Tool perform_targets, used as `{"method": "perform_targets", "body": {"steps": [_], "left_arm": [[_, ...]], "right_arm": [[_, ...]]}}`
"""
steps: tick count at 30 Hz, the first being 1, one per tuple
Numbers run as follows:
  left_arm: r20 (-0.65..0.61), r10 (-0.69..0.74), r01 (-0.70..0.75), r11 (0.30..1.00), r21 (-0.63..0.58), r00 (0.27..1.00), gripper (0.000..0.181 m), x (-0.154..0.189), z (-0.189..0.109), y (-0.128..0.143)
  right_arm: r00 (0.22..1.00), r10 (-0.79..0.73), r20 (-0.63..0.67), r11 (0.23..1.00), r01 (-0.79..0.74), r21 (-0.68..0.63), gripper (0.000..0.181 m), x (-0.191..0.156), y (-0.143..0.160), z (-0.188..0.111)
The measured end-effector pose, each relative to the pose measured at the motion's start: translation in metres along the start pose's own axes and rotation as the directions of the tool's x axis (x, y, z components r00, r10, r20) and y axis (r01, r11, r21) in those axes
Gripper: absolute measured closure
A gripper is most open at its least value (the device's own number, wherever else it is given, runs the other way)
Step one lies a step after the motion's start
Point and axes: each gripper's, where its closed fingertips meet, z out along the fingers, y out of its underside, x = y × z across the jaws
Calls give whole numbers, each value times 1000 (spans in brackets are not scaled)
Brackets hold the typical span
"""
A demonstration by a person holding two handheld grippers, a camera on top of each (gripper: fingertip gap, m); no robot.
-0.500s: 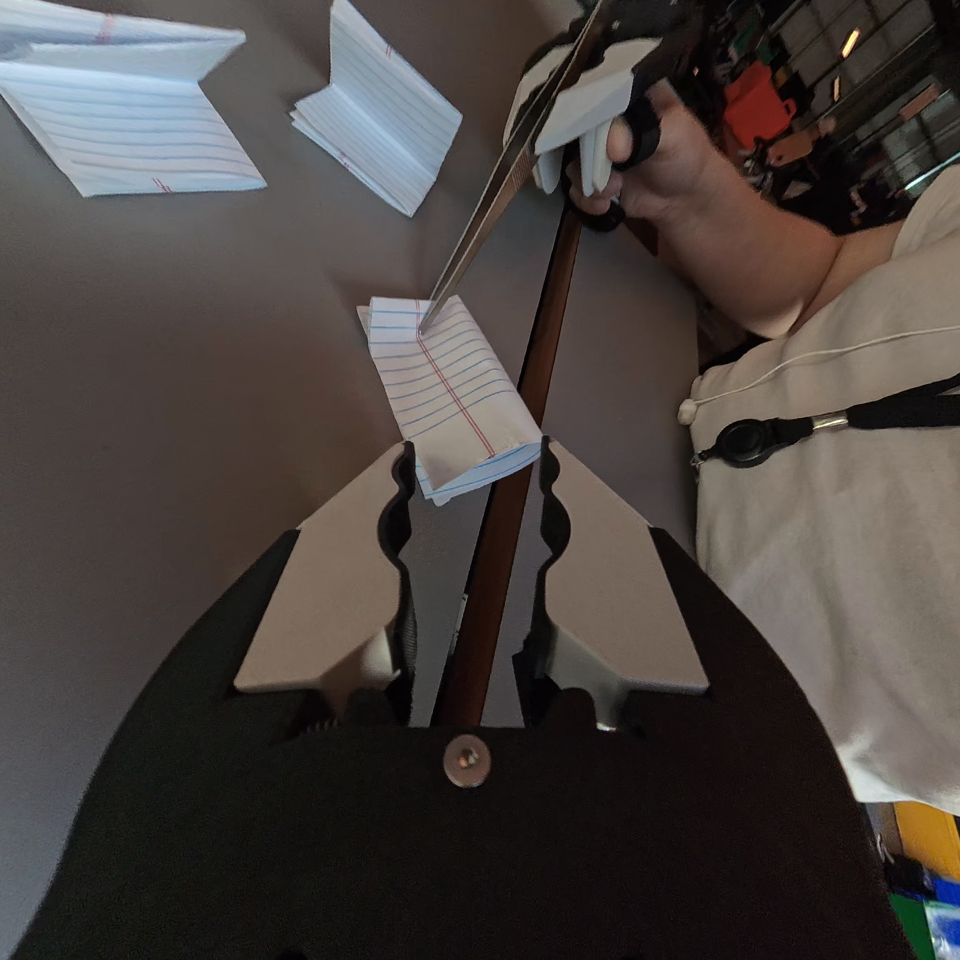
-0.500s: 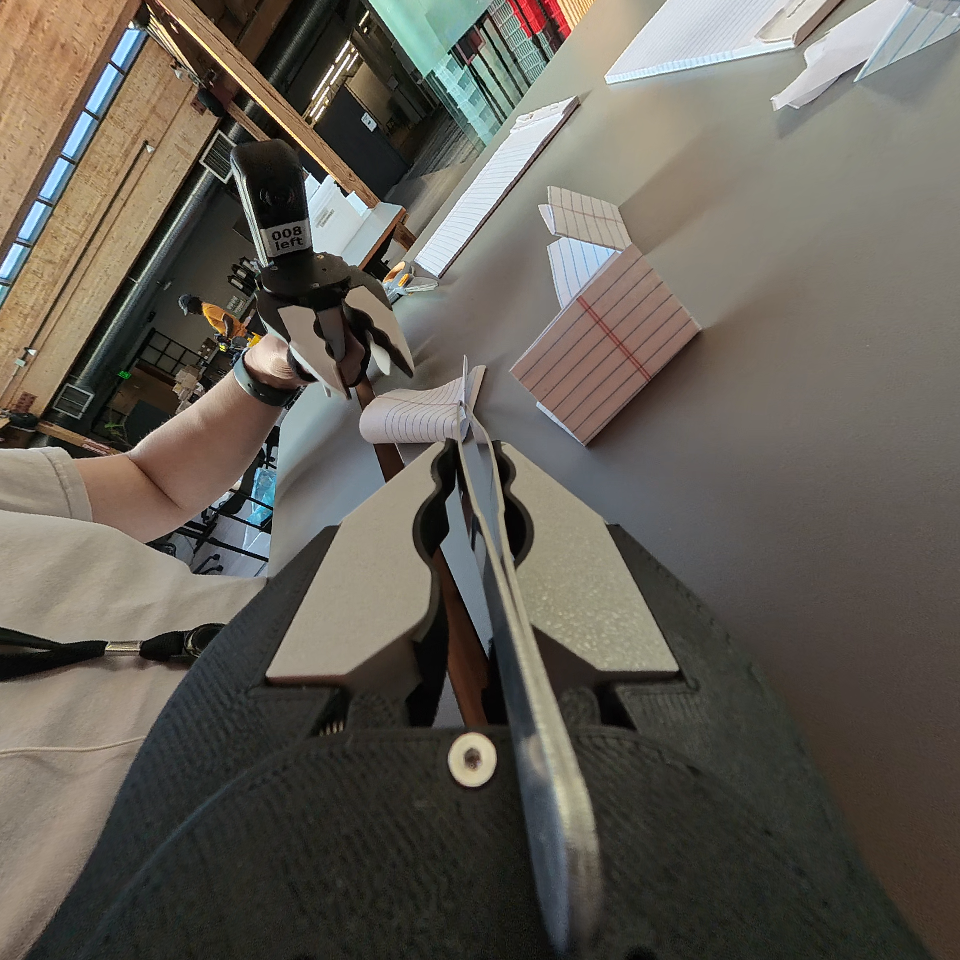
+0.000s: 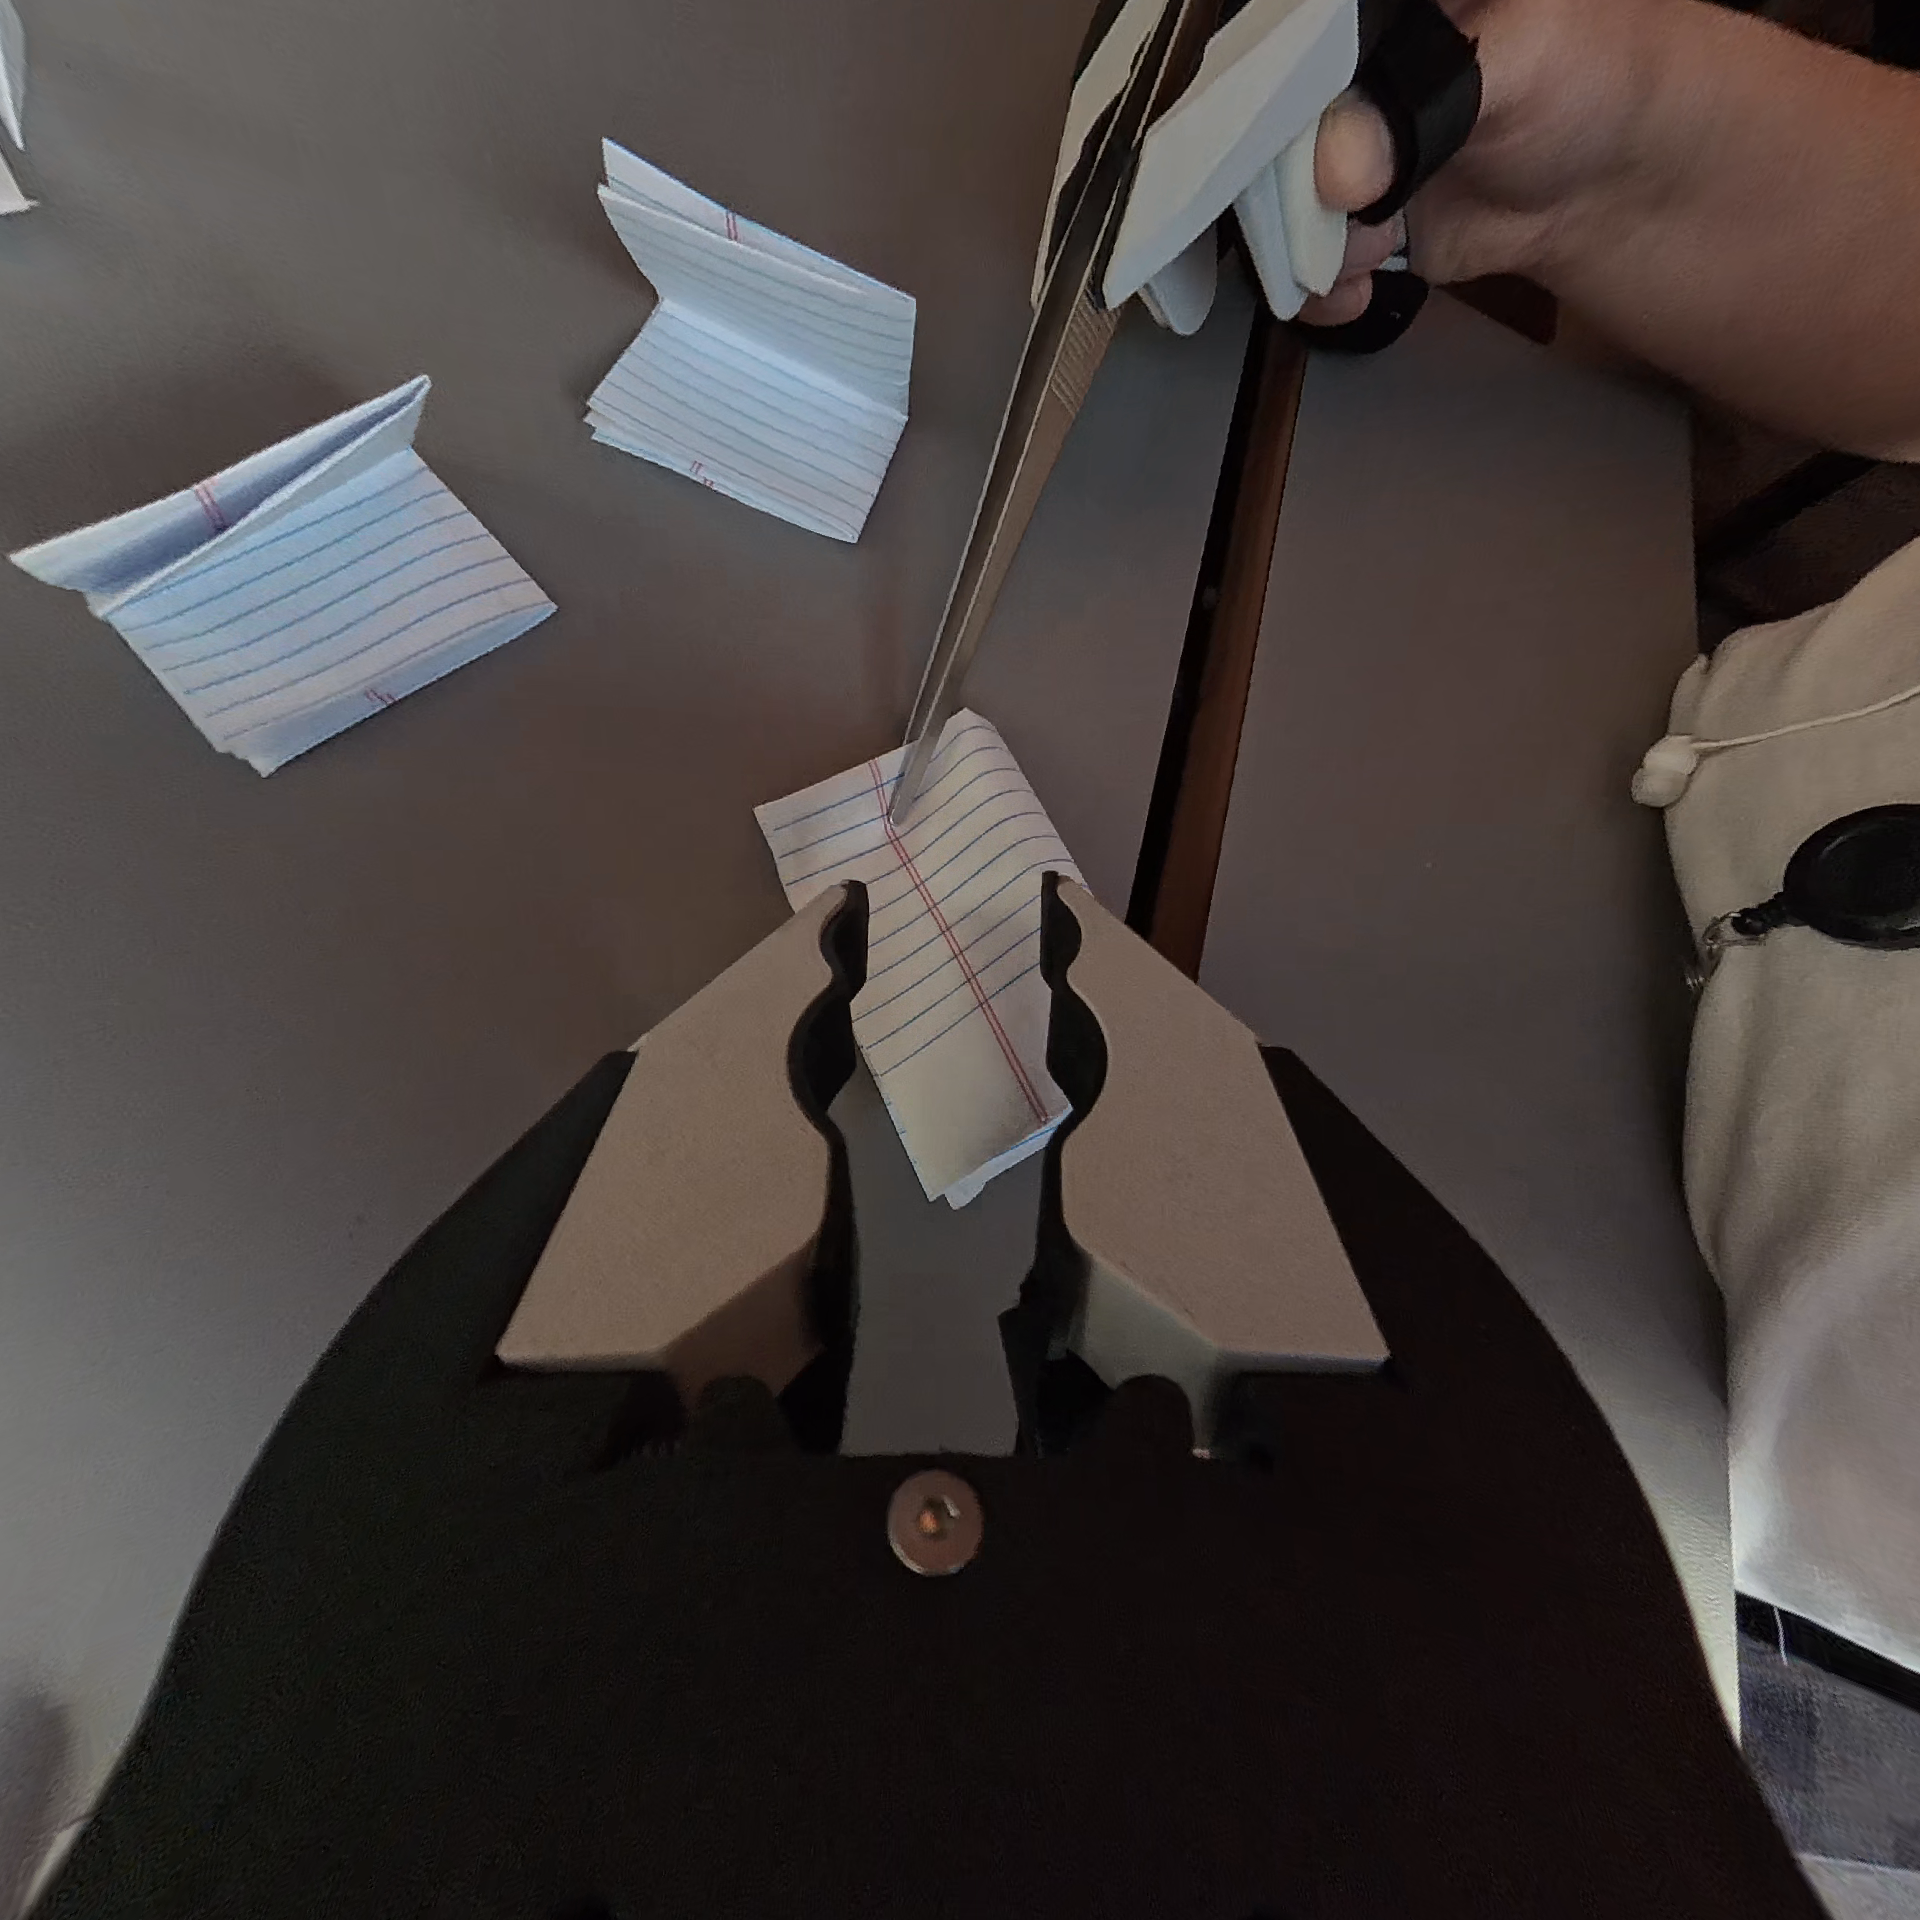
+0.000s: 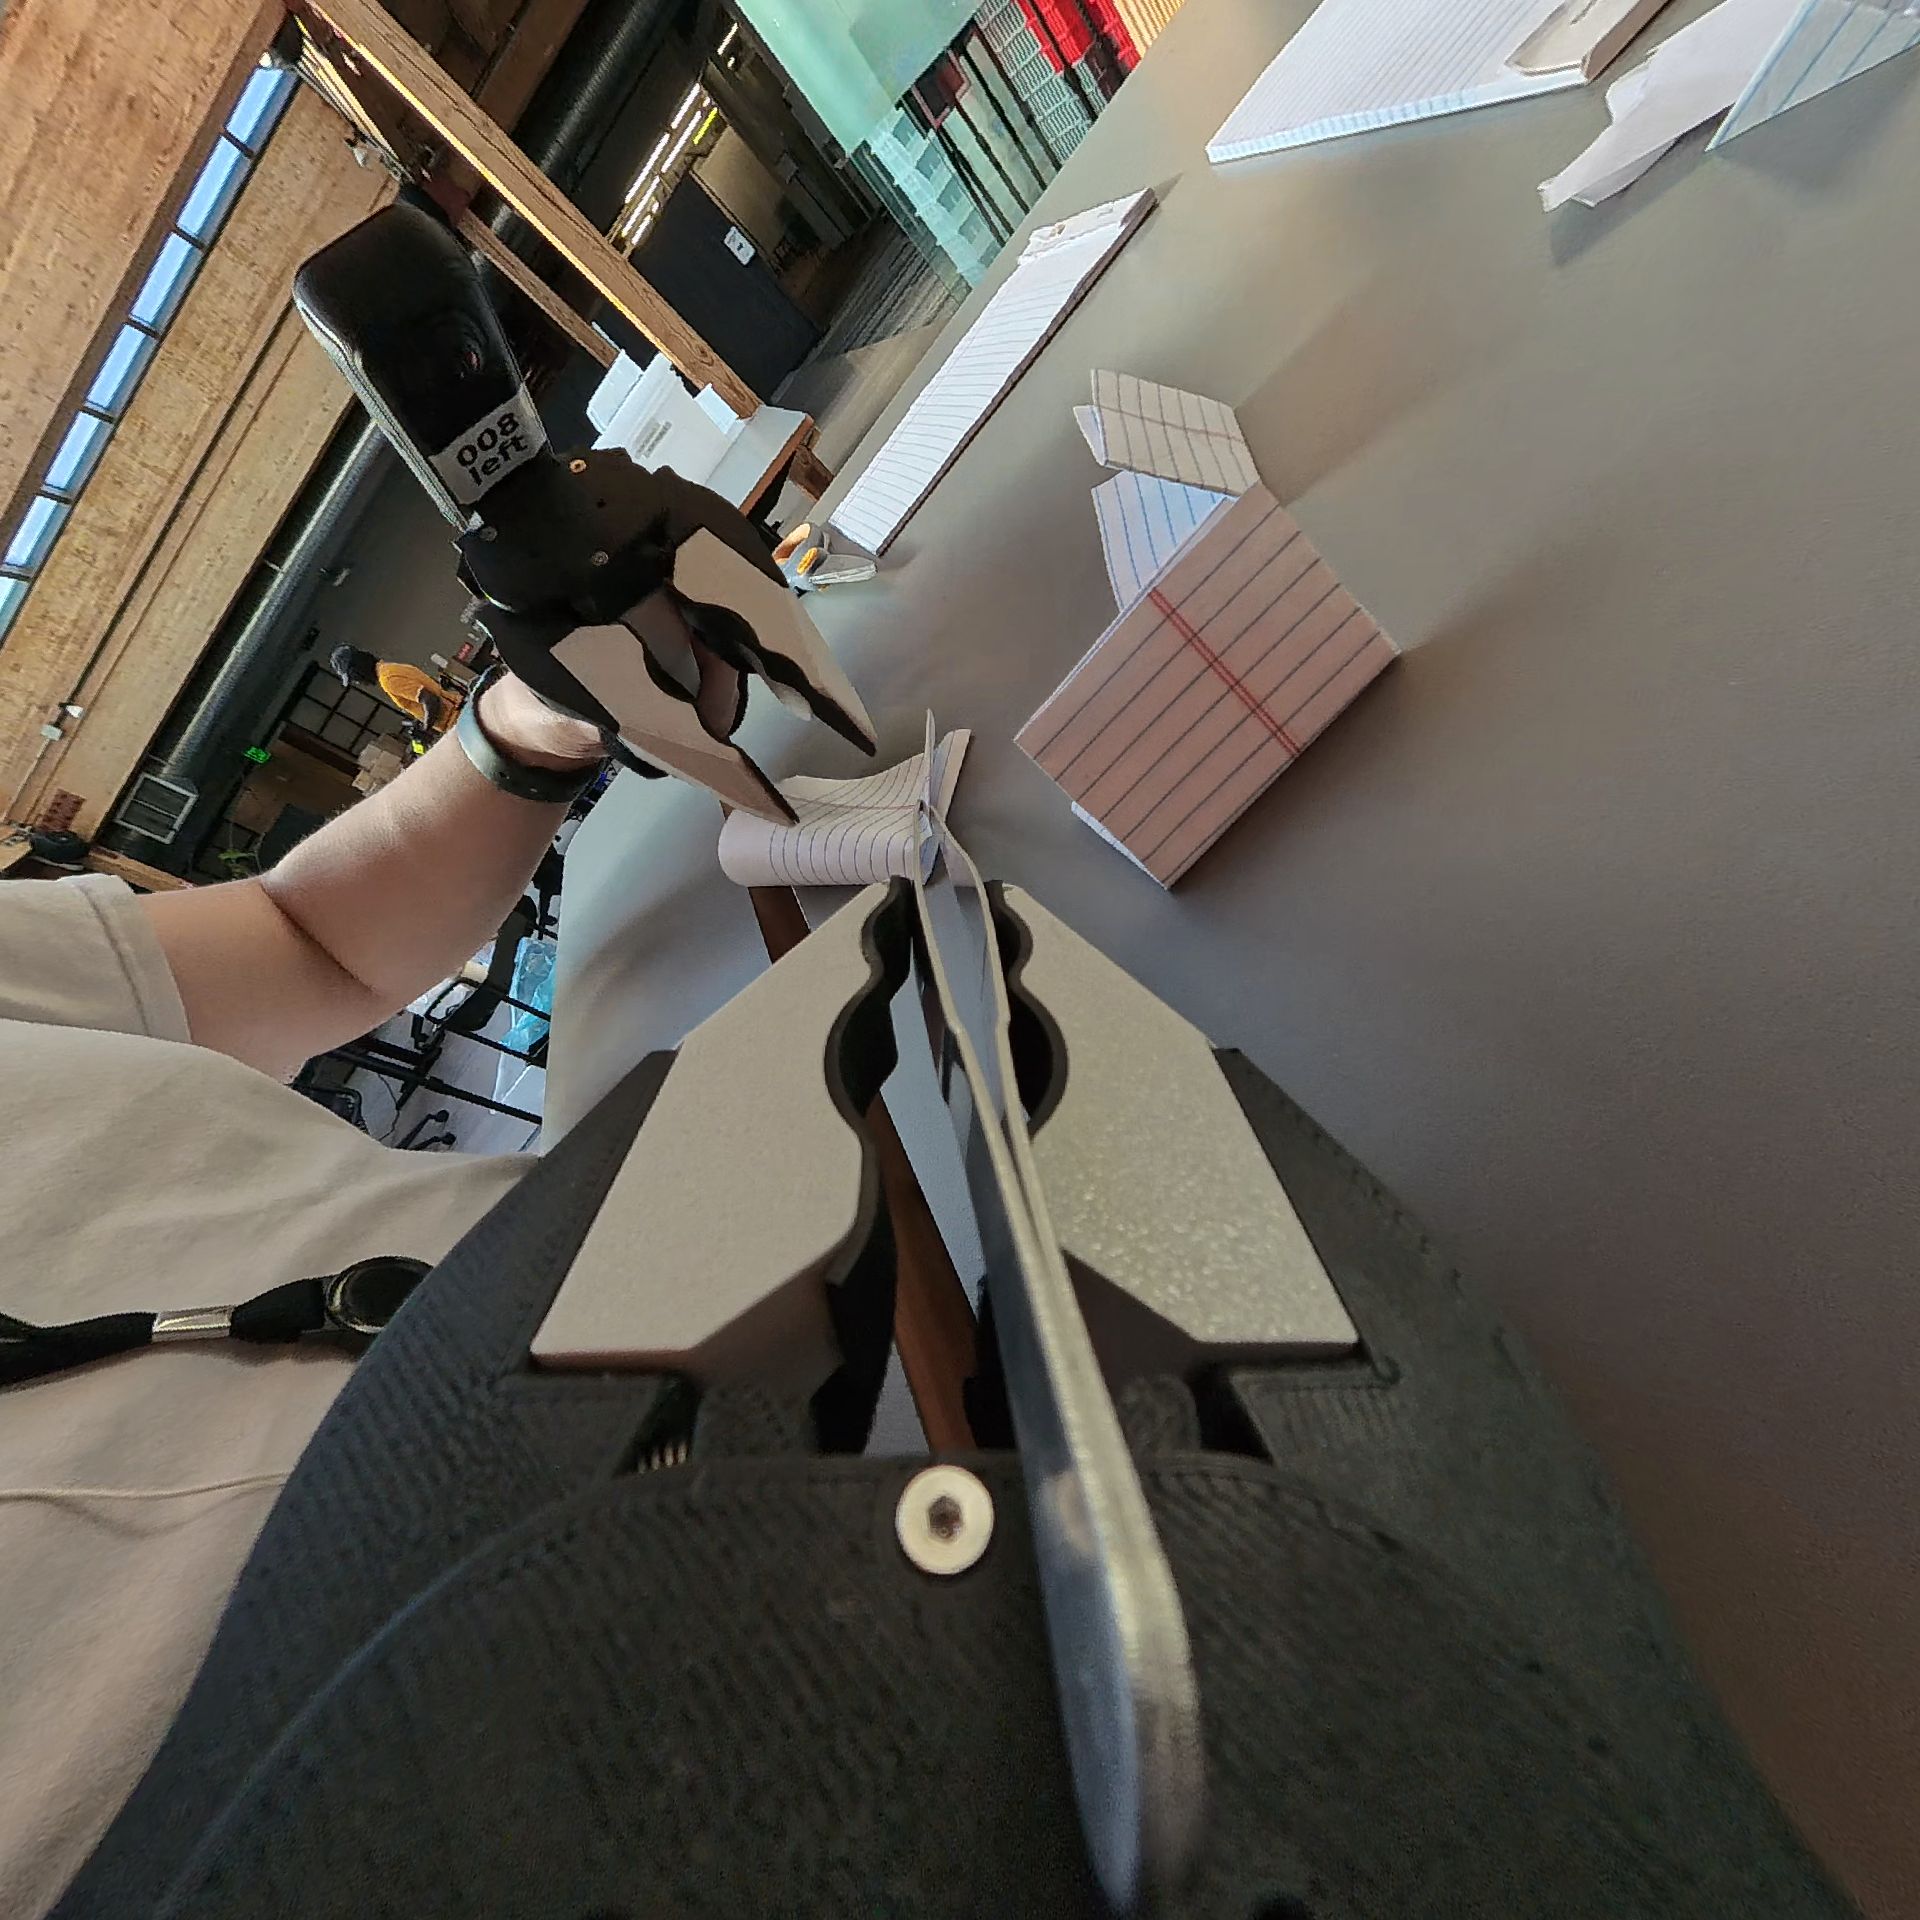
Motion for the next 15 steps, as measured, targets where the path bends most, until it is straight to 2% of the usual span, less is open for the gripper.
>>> {"method": "perform_targets", "body": {"steps": [5, 9, 15], "left_arm": [[2, 114, -114, 993, -43, 993, 148, 3, 10, 2], [-22, 117, -118, 991, -58, 993, 129, 4, 13, 4], [-7, 163, -163, 985, -62, 987, 122, 4, 17, 8]], "right_arm": [[1000, 6, 3, 1000, -6, 0, 168, 0, 0, 0], [1000, 9, 4, 1000, -9, -1, 168, 0, 0, 0], [1000, 18, 8, 1000, -18, -2, 168, 1, 0, 0]]}}
